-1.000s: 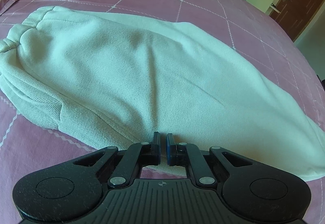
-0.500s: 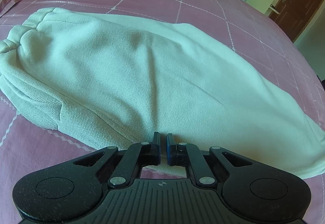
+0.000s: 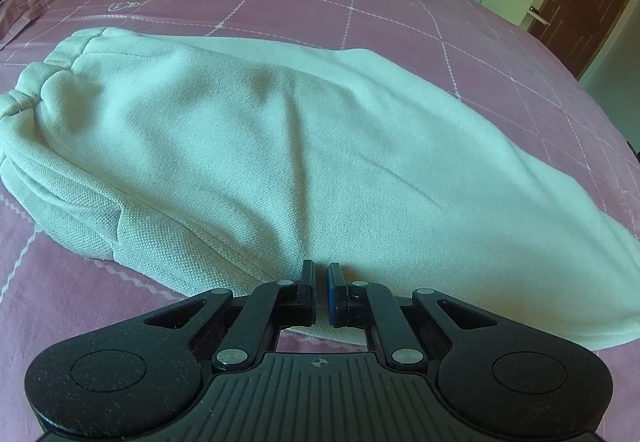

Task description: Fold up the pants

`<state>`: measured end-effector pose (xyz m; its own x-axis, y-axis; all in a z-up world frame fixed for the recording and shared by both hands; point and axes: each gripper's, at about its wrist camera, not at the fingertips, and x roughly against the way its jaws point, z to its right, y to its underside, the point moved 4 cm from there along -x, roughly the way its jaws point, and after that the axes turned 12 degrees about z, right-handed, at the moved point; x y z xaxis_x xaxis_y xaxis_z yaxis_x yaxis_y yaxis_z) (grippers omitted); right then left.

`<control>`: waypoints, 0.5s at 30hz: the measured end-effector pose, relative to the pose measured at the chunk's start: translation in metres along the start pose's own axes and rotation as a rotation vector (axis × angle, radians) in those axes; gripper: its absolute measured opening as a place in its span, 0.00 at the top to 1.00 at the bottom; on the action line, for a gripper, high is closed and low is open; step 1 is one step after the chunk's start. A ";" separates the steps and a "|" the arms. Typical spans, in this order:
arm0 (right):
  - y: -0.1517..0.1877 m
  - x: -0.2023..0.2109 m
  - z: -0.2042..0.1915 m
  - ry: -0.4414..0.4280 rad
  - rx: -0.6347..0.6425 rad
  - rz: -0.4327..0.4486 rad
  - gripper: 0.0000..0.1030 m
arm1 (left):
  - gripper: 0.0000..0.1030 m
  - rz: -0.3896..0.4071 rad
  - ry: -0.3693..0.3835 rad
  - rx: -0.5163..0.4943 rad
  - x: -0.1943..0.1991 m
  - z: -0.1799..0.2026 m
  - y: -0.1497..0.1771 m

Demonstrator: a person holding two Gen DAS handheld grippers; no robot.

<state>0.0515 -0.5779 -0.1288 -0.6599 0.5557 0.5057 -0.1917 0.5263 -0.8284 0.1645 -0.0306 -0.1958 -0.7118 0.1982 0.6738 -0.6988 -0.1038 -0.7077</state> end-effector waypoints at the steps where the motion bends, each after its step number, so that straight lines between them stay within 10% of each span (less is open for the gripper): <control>1: 0.007 0.000 0.005 0.011 0.003 -0.010 0.95 | 0.94 0.000 -0.002 -0.002 0.000 0.001 0.000; 11: 0.000 0.014 0.031 0.020 -0.100 -0.047 0.71 | 0.94 -0.009 0.006 0.002 -0.003 0.000 -0.001; 15: 0.006 0.014 0.037 -0.057 -0.198 -0.101 0.78 | 0.94 -0.013 0.010 0.010 -0.004 -0.001 -0.002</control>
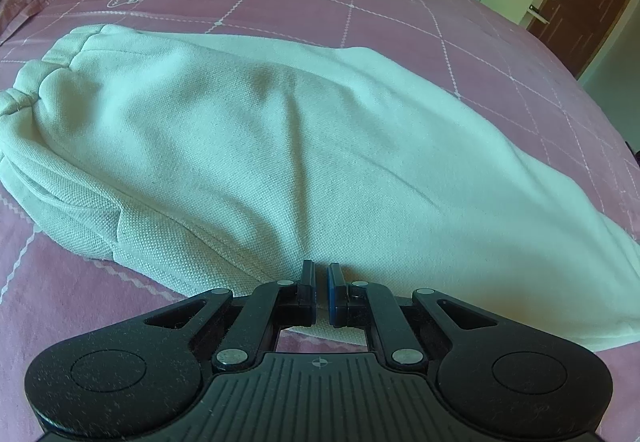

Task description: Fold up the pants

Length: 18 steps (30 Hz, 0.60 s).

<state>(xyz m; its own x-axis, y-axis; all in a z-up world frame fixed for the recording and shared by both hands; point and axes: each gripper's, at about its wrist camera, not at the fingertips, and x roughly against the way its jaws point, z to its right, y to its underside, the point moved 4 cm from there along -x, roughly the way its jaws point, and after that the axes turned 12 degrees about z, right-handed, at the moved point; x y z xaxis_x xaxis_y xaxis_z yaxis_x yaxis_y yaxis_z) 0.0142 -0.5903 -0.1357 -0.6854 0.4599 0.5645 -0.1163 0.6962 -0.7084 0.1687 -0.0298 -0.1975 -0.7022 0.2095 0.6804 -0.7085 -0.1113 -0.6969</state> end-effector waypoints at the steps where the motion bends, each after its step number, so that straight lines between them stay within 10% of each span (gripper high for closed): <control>1: 0.001 -0.002 -0.001 -0.003 -0.005 -0.001 0.81 | 0.94 0.000 0.000 0.001 0.000 0.000 0.000; 3: 0.000 -0.003 -0.004 -0.005 -0.003 0.018 0.95 | 0.94 0.001 -0.001 0.001 0.000 0.000 0.000; 13: -0.052 0.028 -0.072 -0.180 0.094 0.310 0.96 | 0.94 0.033 -0.014 0.014 0.005 0.000 0.004; 18: -0.002 -0.023 -0.006 0.056 0.068 0.052 0.95 | 0.94 0.029 -0.014 -0.018 0.006 0.002 0.005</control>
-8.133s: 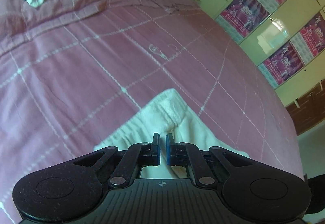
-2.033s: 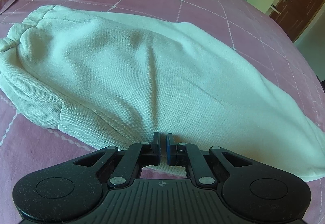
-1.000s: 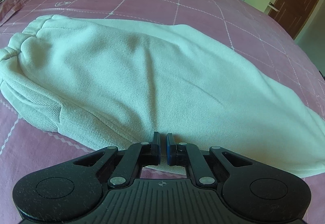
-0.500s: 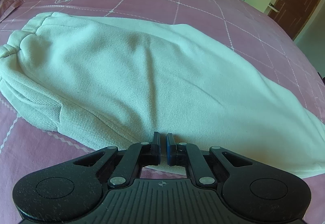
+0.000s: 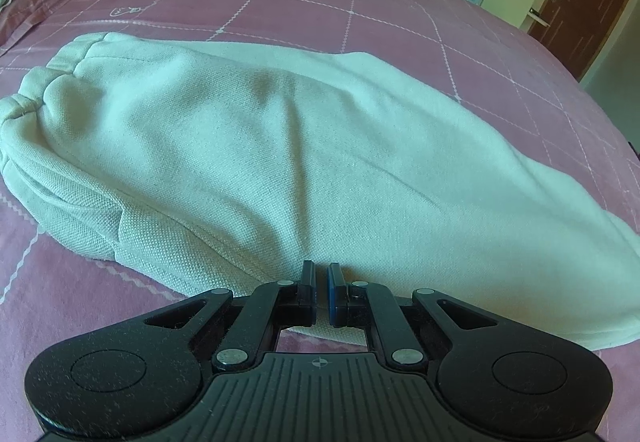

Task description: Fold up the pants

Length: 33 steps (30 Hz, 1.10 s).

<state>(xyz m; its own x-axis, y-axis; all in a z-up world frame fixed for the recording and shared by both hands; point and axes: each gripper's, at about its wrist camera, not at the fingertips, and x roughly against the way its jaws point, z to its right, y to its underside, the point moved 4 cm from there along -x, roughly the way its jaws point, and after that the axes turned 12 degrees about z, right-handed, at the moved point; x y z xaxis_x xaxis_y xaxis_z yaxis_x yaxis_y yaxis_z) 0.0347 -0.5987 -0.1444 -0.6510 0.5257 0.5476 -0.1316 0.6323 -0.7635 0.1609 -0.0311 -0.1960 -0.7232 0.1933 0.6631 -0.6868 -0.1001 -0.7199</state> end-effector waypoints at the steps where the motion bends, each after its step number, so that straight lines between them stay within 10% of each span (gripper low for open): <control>1: 0.005 0.000 0.005 -0.005 -0.009 -0.007 0.96 | 0.94 -0.002 0.001 0.000 0.000 0.000 -0.001; 8: -0.010 0.025 0.013 0.005 -0.043 0.044 0.45 | 0.94 -0.003 -0.005 -0.017 0.003 0.004 -0.005; 16: 0.002 0.005 0.022 0.002 -0.219 -0.053 0.50 | 0.94 0.003 0.044 -0.043 0.011 0.029 -0.012; 20: 0.004 -0.009 0.010 0.017 -0.230 -0.082 0.92 | 0.94 -0.016 0.070 -0.074 0.005 0.055 -0.007; 26: -0.019 0.031 -0.012 -0.087 -0.115 0.058 0.93 | 0.94 -0.039 0.062 -0.143 0.003 0.064 0.006; 33: 0.007 0.012 0.013 0.001 -0.110 -0.065 0.76 | 0.94 -0.062 0.109 -0.152 0.015 0.087 -0.009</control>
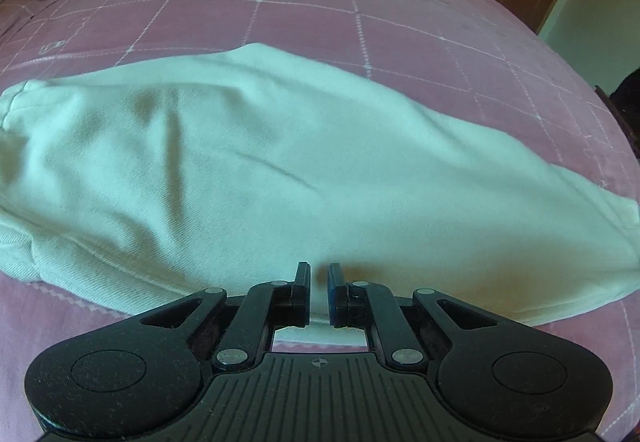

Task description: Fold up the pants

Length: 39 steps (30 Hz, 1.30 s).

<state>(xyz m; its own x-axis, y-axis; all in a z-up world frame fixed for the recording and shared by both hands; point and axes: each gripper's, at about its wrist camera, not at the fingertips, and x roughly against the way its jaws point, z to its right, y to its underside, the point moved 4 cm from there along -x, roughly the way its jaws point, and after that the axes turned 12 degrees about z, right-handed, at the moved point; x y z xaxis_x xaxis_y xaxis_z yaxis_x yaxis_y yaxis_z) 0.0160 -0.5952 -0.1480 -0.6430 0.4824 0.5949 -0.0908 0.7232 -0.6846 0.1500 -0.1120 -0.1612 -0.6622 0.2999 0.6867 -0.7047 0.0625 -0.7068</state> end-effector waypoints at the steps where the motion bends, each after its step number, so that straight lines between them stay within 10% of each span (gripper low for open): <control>1: -0.001 0.002 -0.002 -0.015 -0.014 0.001 0.72 | 0.94 0.002 0.020 -0.013 0.000 0.011 -0.004; 4: 0.001 0.001 0.000 -0.052 -0.066 -0.018 0.60 | 0.94 -0.019 0.088 -0.006 -0.010 0.050 -0.013; 16: 0.004 0.002 0.013 -0.083 -0.104 -0.039 0.83 | 0.94 -0.122 0.199 -0.100 -0.049 0.186 0.013; 26: 0.000 -0.001 0.013 -0.122 -0.166 -0.061 0.71 | 0.94 -0.084 0.222 -0.173 -0.037 0.220 0.010; 35: 0.005 0.003 0.017 -0.124 -0.136 -0.054 0.91 | 0.94 -0.156 0.242 -0.108 -0.042 0.218 0.024; 39: 0.004 0.005 0.012 -0.125 -0.143 -0.042 0.79 | 0.94 -0.135 0.218 -0.091 -0.049 0.220 0.013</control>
<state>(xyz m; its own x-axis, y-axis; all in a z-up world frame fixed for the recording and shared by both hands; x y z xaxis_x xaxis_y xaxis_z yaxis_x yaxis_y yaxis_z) 0.0029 -0.5958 -0.1527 -0.7314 0.3912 0.5585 -0.0167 0.8086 -0.5882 0.1170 -0.3354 -0.1661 -0.4868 0.4801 0.7298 -0.7504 0.1979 -0.6307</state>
